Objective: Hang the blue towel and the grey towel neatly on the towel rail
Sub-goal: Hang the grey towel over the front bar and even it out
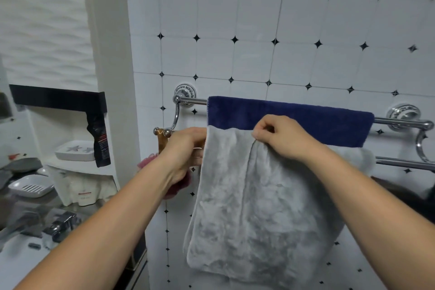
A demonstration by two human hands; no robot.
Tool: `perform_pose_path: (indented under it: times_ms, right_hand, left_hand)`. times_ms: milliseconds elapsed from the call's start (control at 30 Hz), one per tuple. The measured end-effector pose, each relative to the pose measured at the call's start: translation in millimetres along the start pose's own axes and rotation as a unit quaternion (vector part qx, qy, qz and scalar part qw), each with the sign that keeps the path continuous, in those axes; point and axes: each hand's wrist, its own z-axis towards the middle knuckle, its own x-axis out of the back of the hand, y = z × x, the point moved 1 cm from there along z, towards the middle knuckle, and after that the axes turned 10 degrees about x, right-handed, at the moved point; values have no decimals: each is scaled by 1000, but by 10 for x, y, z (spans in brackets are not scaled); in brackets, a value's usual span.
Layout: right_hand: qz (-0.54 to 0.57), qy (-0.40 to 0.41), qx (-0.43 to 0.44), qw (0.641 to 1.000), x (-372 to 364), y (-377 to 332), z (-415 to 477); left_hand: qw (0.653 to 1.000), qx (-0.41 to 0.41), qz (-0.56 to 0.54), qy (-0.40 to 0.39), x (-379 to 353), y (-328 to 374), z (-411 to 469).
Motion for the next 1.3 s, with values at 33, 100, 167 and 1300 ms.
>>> perform_pose_path:
  times_ms: [33, 100, 167, 1300]
  right_hand:
    - [20, -1, 5, 1000, 54, 7, -39]
    - [34, 2, 6, 999, 241, 112, -155]
    - [10, -8, -12, 1000, 498, 300, -328]
    - [-180, 6, -152, 972, 1630, 1080, -1402]
  left_hand:
    - [1000, 16, -15, 6, 1, 12, -1]
    - [999, 28, -10, 23, 5, 28, 21]
    - [999, 21, 12, 48, 8, 30, 36]
    - [985, -54, 21, 163, 134, -37, 37]
